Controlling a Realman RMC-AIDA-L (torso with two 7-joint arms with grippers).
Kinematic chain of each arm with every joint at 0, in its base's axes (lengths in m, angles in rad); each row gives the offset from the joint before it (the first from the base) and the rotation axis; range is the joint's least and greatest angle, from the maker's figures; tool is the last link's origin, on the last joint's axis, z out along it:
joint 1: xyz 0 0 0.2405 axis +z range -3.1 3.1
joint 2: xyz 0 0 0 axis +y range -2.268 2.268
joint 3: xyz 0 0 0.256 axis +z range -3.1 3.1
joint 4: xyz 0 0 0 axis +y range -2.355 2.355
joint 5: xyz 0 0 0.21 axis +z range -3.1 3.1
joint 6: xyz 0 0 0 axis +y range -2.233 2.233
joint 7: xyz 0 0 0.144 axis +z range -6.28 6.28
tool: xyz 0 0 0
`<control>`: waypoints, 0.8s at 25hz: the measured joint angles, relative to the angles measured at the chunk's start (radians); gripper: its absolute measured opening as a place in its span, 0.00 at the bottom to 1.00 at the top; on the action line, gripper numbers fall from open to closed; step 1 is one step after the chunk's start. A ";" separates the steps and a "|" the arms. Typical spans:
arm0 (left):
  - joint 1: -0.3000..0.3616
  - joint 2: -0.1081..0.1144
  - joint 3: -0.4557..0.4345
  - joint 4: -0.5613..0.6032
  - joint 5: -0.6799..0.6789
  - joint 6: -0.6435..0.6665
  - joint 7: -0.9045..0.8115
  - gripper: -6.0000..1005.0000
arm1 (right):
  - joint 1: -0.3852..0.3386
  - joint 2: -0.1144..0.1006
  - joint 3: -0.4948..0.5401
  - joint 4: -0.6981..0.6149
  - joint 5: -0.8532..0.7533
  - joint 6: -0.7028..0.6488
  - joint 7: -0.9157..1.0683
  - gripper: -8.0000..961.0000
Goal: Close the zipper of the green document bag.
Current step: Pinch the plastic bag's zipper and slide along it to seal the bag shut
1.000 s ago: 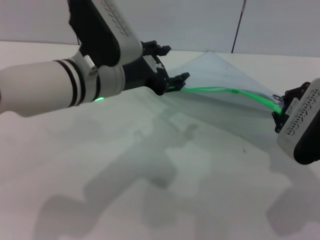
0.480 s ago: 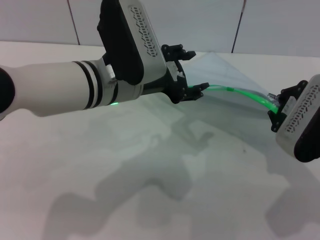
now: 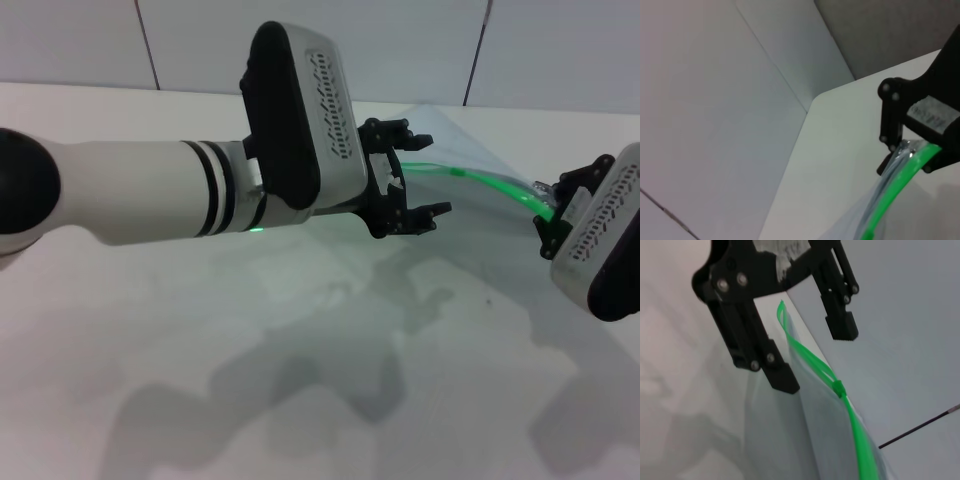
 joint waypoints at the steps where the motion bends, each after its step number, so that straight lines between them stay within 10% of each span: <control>1: -0.003 0.000 0.000 0.005 -0.001 0.006 0.004 0.65 | 0.000 0.000 0.000 -0.003 0.000 -0.001 0.000 0.06; 20: -0.038 -0.002 0.044 0.098 -0.201 0.081 0.221 0.60 | 0.002 0.000 -0.001 -0.011 0.000 0.003 -0.001 0.06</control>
